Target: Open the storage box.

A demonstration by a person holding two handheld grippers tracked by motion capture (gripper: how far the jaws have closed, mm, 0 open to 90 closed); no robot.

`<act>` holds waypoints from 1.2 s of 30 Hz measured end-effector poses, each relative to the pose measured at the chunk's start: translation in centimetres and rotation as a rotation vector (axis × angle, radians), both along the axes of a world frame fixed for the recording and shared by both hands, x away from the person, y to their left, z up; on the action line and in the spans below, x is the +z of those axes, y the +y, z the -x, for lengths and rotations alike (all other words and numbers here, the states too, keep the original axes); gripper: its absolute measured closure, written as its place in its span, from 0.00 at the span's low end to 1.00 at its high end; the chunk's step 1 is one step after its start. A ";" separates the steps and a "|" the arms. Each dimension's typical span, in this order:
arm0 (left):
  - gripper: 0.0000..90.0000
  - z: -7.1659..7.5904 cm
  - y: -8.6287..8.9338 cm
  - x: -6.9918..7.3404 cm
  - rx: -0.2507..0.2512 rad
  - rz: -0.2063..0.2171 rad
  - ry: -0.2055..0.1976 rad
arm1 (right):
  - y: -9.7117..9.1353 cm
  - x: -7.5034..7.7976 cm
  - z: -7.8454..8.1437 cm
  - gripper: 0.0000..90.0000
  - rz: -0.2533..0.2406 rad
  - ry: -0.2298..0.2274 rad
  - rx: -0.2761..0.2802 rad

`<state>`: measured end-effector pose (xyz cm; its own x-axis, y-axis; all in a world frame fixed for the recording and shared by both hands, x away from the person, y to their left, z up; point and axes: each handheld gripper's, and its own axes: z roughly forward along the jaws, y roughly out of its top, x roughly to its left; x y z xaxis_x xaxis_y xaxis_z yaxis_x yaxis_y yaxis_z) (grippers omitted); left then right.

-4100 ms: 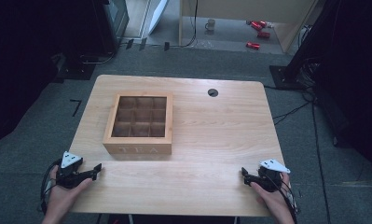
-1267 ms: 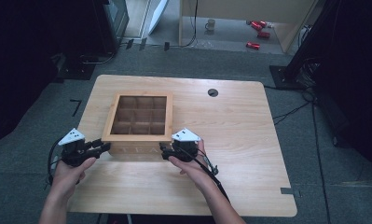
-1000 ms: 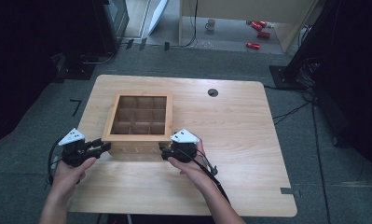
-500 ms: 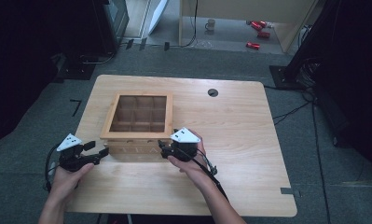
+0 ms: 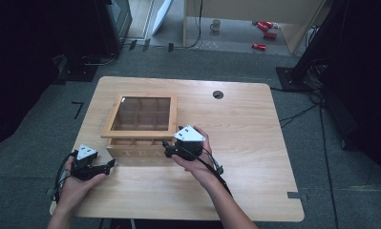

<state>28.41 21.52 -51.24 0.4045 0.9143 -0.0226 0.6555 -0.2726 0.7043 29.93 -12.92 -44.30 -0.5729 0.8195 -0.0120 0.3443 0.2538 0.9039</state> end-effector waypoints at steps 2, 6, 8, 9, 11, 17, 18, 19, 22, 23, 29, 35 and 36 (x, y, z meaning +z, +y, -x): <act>0.23 0.0 -0.1 -0.2 0.018 -0.015 -0.008 | 0.0 0.5 -0.1 0.30 0.000 -0.014 -0.002; 0.22 0.0 -0.3 -0.3 0.030 -0.032 -0.021 | 0.0 1.3 -0.2 0.30 -0.004 -0.026 -0.007; 0.21 0.1 -0.4 -0.4 0.036 -0.025 -0.026 | 0.0 1.6 -0.3 0.30 -0.005 -0.033 -0.009; 0.21 0.1 -0.4 -0.4 0.036 -0.025 -0.026 | 0.0 1.6 -0.3 0.30 -0.005 -0.033 -0.009; 0.21 0.1 -0.4 -0.4 0.036 -0.026 -0.028 | 0.0 2.3 -0.6 0.30 0.000 -0.050 -0.010; 0.21 0.1 -0.3 -0.4 0.031 -0.024 -0.028 | -0.1 3.7 -1.4 0.29 -0.016 -0.069 -0.015; 0.21 0.1 -0.3 -0.4 0.030 -0.024 -0.027 | -0.2 3.9 -1.6 0.29 -0.021 -0.070 -0.016; 0.21 0.1 -0.3 -0.4 0.029 -0.025 -0.026 | -0.2 4.1 -1.8 0.29 -0.023 -0.075 -0.018; 0.21 0.1 -0.3 -0.4 0.029 -0.022 -0.026 | -0.2 4.9 -2.3 0.29 -0.024 -0.097 -0.021; 0.21 0.1 -0.3 -0.4 0.029 -0.023 -0.027 | -0.3 5.1 -2.5 0.29 -0.025 -0.102 -0.020; 0.21 0.1 -0.3 -0.4 0.025 -0.013 -0.025 | -0.4 6.4 -3.8 0.29 -0.033 -0.136 -0.032; 0.21 0.1 -0.2 -0.4 0.022 -0.012 -0.023 | -0.4 7.4 -5.4 0.30 -0.037 -0.158 -0.024; 0.21 0.1 -0.2 -0.4 0.023 -0.010 -0.023 | -0.4 7.5 -5.8 0.30 -0.033 -0.161 -0.024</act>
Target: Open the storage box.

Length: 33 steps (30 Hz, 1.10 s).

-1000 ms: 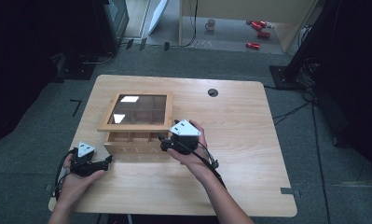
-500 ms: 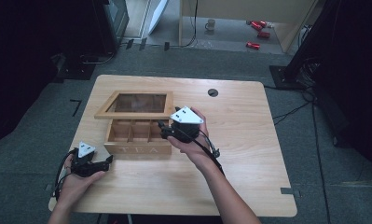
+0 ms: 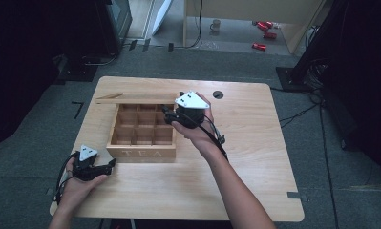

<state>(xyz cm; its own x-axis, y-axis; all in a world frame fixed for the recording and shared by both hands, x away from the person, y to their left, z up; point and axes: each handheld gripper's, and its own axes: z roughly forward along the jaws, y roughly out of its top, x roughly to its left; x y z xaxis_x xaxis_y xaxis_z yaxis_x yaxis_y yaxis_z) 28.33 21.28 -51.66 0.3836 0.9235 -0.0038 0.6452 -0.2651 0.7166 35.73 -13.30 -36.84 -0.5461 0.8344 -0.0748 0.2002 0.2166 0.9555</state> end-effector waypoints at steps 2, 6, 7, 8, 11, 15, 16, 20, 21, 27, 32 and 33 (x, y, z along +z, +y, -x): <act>0.21 0.0 0.0 0.0 0.000 0.001 -0.001 | 0.0 0.2 -0.7 0.33 -0.006 0.001 0.012; 0.21 0.0 0.1 0.0 -0.004 0.005 0.001 | 0.3 0.3 -1.8 0.46 0.011 -0.030 0.040; 0.21 0.0 0.1 0.0 -0.004 0.005 0.001 | 0.3 0.3 -1.9 0.49 0.006 -0.032 0.047; 0.21 0.0 0.1 0.0 -0.004 0.006 0.001 | 0.3 0.4 -2.1 0.52 0.003 -0.040 0.055; 0.21 0.0 0.1 0.0 -0.004 0.005 0.001 | 0.4 0.4 -2.5 0.54 0.014 -0.040 0.045; 0.22 0.0 0.1 0.0 -0.003 0.008 0.000 | 0.4 0.4 -3.0 0.55 0.006 -0.048 0.040; 0.22 0.0 0.1 0.0 -0.003 0.007 0.000 | 0.3 0.4 -3.2 0.56 -0.001 -0.047 0.039; 0.22 0.0 0.1 0.0 -0.004 0.010 0.000 | 0.2 0.5 -3.6 0.56 -0.010 -0.039 0.047; 0.22 0.0 0.1 0.0 -0.004 0.010 0.000 | 0.1 0.6 -3.7 0.56 -0.015 -0.025 0.049; 0.23 -0.1 0.1 0.0 -0.004 0.008 0.000 | 0.0 0.9 -4.4 0.58 -0.032 -0.024 0.040; 0.23 -0.1 0.1 0.0 -0.003 0.008 -0.001 | -0.3 1.1 -5.3 0.63 -0.057 -0.027 0.019; 0.23 -0.1 0.0 0.0 -0.004 0.008 -0.001 | -0.3 1.2 -5.5 0.63 -0.057 -0.030 0.017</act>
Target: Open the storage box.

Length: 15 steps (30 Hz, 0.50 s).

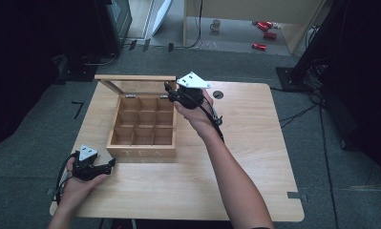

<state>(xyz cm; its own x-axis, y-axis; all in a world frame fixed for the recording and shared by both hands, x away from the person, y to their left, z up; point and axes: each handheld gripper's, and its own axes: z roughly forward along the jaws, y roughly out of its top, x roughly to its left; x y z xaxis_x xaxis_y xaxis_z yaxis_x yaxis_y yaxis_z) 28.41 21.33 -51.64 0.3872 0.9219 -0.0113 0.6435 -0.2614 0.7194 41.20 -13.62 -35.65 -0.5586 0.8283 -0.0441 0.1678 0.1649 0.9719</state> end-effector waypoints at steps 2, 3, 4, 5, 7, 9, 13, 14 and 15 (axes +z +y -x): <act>0.23 0.0 0.0 0.0 -0.001 -0.001 0.000 | 0.0 0.2 -0.3 0.65 0.007 -0.005 -0.008; 0.23 0.0 0.0 0.0 -0.001 -0.001 0.000 | 0.1 0.3 -0.7 0.65 0.009 -0.008 -0.017; 0.23 0.0 0.0 0.0 -0.001 -0.001 0.000 | 0.1 0.3 -0.7 0.65 0.009 -0.008 -0.017; 0.23 0.0 0.0 0.0 -0.001 -0.001 0.000 | 0.1 0.4 -0.8 0.66 0.008 -0.008 -0.021; 0.23 0.0 0.0 0.0 -0.001 -0.002 0.000 | 0.2 0.6 -1.5 0.67 0.001 -0.005 -0.033; 0.24 0.0 0.0 0.0 -0.001 0.000 -0.001 | 0.2 0.8 -2.0 0.67 -0.004 0.000 -0.043; 0.24 -0.1 -0.1 0.0 -0.004 -0.002 0.001 | 0.3 1.0 -2.6 0.68 -0.010 0.005 -0.056; 0.24 -0.1 -0.1 0.0 -0.004 -0.002 0.001 | 0.3 1.1 -3.0 0.69 -0.014 0.009 -0.061; 0.24 -0.1 -0.1 0.0 -0.005 -0.002 0.002 | 0.3 1.3 -3.5 0.70 -0.021 0.015 -0.070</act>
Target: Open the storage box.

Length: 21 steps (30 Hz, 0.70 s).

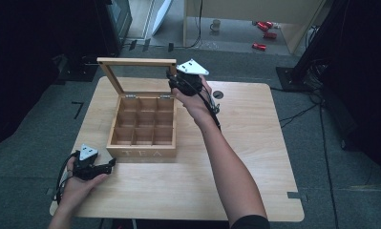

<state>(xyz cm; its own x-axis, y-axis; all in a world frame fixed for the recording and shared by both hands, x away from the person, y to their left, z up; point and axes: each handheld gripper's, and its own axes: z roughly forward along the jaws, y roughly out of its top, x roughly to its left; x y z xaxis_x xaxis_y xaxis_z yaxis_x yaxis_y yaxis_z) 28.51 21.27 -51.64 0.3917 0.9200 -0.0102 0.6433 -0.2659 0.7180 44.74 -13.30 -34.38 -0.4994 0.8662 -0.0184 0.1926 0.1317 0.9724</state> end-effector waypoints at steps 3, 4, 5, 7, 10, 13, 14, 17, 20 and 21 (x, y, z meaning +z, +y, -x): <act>0.24 0.0 0.0 0.0 0.001 0.001 -0.001 | 0.0 0.1 -0.6 0.70 -0.010 0.006 -0.011; 0.24 0.0 0.0 0.0 0.002 0.001 -0.001 | 0.0 0.2 -0.9 0.71 -0.017 0.010 -0.016; 0.24 0.0 0.0 0.0 0.002 0.001 -0.001 | 0.0 0.2 -1.3 0.71 -0.025 0.013 -0.017; 0.24 0.0 0.0 0.0 0.002 0.002 -0.001 | -0.1 0.3 -2.0 0.72 -0.047 0.025 -0.023; 0.24 0.0 0.0 0.0 0.003 0.005 -0.002 | 0.1 0.5 -3.6 0.74 -0.056 0.044 -0.055; 0.24 0.0 0.0 0.0 0.003 0.006 -0.002 | 0.3 0.6 -4.5 0.74 -0.063 0.057 -0.077; 0.24 0.0 0.0 0.0 0.003 0.006 -0.002 | 0.3 0.6 -4.7 0.74 -0.068 0.062 -0.083; 0.24 0.0 0.0 0.0 0.003 0.005 -0.002 | 0.4 0.6 -5.5 0.74 -0.079 0.075 -0.097; 0.24 -0.1 0.0 0.0 0.002 0.004 -0.002 | 0.5 0.6 -6.2 0.74 -0.089 0.090 -0.110; 0.24 -0.1 0.0 0.0 0.002 0.004 -0.002 | 0.5 0.6 -6.5 0.74 -0.092 0.096 -0.116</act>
<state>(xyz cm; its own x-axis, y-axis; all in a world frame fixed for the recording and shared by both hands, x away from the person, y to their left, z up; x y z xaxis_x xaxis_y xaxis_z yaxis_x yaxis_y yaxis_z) 28.56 21.23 -51.66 0.3899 0.9208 -0.0133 0.6422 -0.2615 0.7206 51.25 -12.77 -33.77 -0.3917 0.9139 0.1064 0.2940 0.0148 0.9557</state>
